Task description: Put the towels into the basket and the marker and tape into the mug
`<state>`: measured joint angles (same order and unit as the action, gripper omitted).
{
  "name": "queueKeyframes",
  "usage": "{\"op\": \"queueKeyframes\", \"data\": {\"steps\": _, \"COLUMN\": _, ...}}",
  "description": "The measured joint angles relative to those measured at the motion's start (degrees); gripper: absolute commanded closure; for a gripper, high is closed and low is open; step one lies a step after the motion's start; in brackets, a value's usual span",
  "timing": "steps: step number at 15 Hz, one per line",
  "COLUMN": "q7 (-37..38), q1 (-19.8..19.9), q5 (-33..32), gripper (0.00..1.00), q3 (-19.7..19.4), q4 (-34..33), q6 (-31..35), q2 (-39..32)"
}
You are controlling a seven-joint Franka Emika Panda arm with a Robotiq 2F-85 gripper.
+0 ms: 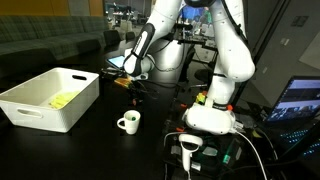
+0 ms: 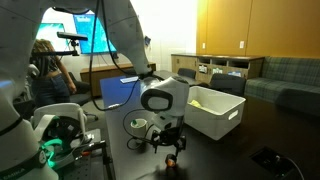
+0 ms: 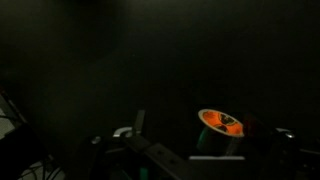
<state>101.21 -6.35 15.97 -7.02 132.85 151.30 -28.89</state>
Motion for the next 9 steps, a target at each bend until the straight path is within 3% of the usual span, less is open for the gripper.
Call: {"op": "queueKeyframes", "data": {"steps": 9, "q7": 0.00, "q1": 0.63, "q5": -0.03, "gripper": 0.00, "q3": -0.17, "q4": -1.34, "q6": 0.01, "q2": -1.97}}
